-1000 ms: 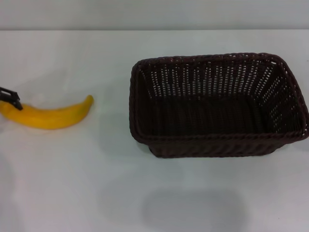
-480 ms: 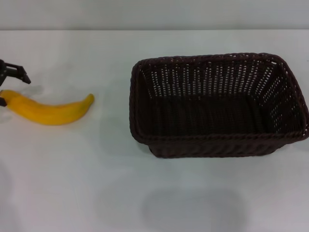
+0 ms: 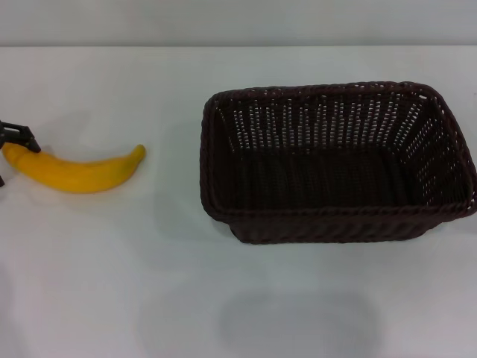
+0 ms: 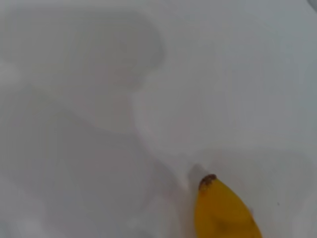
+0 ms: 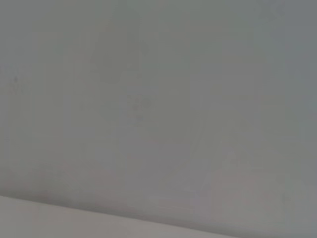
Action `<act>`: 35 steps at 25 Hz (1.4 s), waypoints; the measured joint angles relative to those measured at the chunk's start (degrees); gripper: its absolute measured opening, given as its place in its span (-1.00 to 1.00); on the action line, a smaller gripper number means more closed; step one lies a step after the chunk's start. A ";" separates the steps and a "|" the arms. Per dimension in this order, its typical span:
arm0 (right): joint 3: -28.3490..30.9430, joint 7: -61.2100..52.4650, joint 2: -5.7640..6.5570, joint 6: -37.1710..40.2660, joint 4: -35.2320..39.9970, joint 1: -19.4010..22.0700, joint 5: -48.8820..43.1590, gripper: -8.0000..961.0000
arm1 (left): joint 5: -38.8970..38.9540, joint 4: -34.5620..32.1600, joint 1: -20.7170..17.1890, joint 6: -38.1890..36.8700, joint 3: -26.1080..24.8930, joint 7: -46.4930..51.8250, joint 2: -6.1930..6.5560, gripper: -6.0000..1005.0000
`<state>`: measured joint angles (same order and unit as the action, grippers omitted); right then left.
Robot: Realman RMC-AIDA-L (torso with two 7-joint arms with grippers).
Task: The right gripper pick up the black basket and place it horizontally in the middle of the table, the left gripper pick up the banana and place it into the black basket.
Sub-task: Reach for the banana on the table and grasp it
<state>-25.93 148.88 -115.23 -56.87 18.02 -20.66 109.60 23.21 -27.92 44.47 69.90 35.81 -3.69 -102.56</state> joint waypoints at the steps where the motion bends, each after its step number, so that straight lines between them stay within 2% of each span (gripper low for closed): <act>1: 0.00 0.00 0.00 0.00 -0.13 -0.04 0.00 0.47 | 0.07 0.34 -0.04 -0.48 -0.08 -0.21 -0.02 0.57; 11: 0.00 0.00 0.00 0.99 -0.29 -0.24 0.00 0.47 | 0.24 1.55 0.34 -3.35 -0.11 -1.46 -0.03 0.55; 20: 0.00 0.00 0.00 1.42 -0.36 -0.33 0.00 0.47 | 0.44 1.64 1.59 -1.56 0.03 -2.61 0.18 0.54; 23: 0.00 0.00 0.00 1.42 -0.36 -0.42 0.00 0.47 | 0.44 1.64 1.90 -0.85 0.21 -3.07 0.24 0.07; 28: 0.00 0.00 0.00 1.42 -0.36 -0.54 0.00 0.47 | 0.45 1.63 2.01 -0.33 0.22 -3.53 0.38 -0.32; 35: 0.00 0.00 0.00 2.38 -0.35 -0.66 -0.01 0.47 | 1.62 0.89 2.00 0.23 -0.10 -4.65 0.46 -0.42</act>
<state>-25.93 148.88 -115.22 -54.49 17.66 -21.32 109.60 24.83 -27.02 46.47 70.13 35.71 -8.34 -102.10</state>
